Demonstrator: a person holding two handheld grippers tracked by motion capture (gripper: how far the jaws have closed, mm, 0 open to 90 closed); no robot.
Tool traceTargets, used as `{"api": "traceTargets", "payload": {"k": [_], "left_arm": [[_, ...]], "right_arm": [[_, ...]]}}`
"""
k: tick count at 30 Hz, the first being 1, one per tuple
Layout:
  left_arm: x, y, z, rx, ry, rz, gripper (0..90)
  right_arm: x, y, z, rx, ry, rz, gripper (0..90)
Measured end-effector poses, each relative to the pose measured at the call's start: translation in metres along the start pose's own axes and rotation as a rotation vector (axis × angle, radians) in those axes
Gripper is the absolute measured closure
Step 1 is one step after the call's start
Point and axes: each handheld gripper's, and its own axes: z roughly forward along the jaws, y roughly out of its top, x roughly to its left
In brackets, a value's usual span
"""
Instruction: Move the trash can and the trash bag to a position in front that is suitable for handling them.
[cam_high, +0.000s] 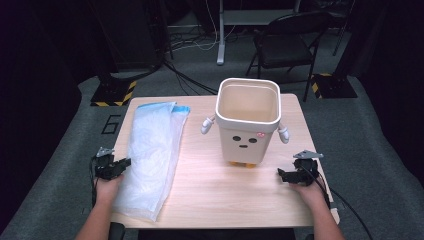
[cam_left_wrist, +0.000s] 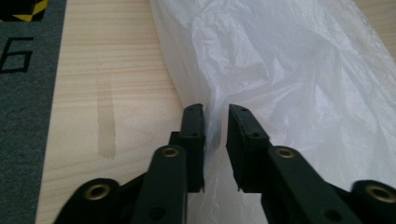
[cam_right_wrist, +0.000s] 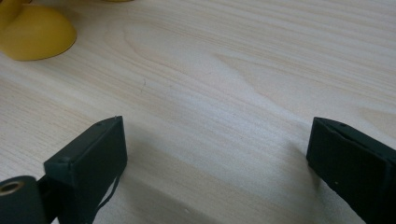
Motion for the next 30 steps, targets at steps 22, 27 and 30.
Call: {"api": "traceTargets", "payload": {"k": [22, 27, 30], "left_arm": [[-0.008, 0.012, -0.036, -0.063, -0.005, 0.079, 42.1], [-0.022, 0.021, -0.046, -0.069, -0.071, 0.13, 44.0], [-0.033, 0.024, -0.048, -0.067, -0.112, 0.168, 45.0]], "right_arm": [[0.001, 0.001, -0.004, 0.009, 0.006, -0.003, 16.2], [0.001, 0.004, -0.009, 0.031, -0.002, -0.002, 31.3], [0.004, 0.005, -0.01, 0.037, -0.013, 0.003, 36.8]]}}
